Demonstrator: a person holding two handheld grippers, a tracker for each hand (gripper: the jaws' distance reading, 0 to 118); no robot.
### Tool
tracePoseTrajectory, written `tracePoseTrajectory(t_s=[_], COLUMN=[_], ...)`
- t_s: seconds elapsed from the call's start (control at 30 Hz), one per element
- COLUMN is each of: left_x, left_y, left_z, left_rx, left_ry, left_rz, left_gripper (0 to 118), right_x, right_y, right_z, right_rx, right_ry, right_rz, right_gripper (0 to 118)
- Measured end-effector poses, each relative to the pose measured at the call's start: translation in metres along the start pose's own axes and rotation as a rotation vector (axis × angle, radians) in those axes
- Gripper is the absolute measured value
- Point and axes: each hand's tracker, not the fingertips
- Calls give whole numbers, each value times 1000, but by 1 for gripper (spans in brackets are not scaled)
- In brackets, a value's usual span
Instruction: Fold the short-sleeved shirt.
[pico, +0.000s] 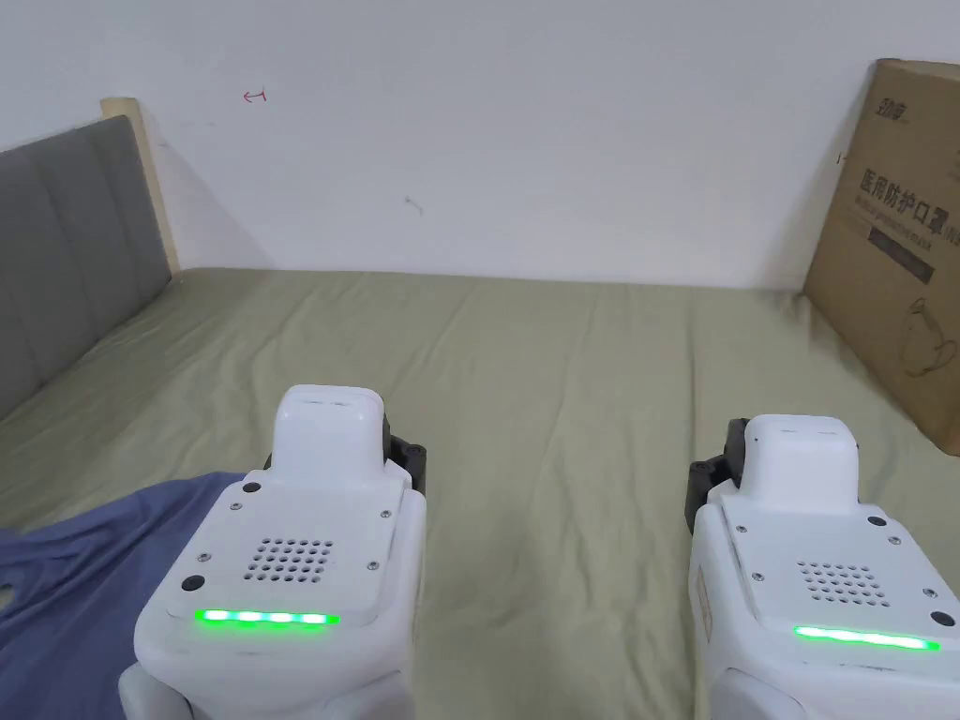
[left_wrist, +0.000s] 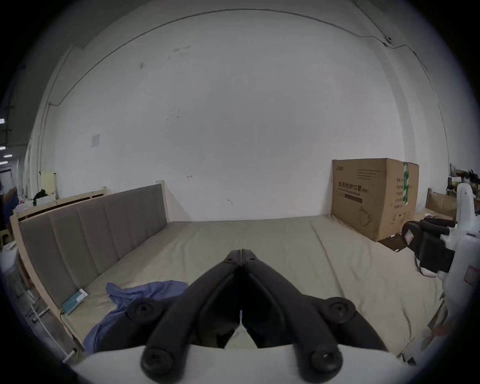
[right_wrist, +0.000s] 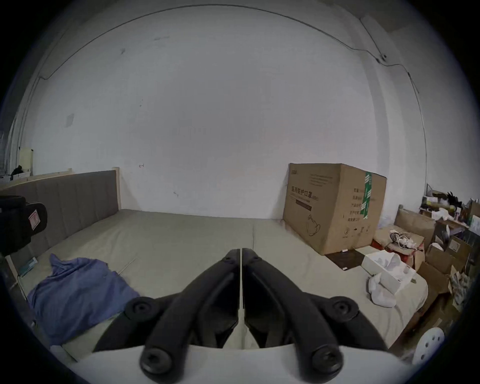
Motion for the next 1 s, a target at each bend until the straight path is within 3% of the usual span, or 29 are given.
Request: tracePoseTrajectory(t_s=[0.27,0.37,0.77,1.0], left_x=[-22,-44,-147,-166], left_y=[3,6,1,-19], left_z=[4,12,66,51], left_rx=[-9,-9,-72,-190], left_ry=[57,122,503,498], left_rz=[4,15,44,84], left_gripper=[0,0,0,0], right_x=[-12,-24,-146,-159], right_y=[18,23,9,-4], right_z=[0,-8,-15,-12], right_rx=[-5,10,-53,-85], right_ry=[157,261,655,687], right_rz=[-76,-83,-8,30], right_gripper=[1,1,1,1])
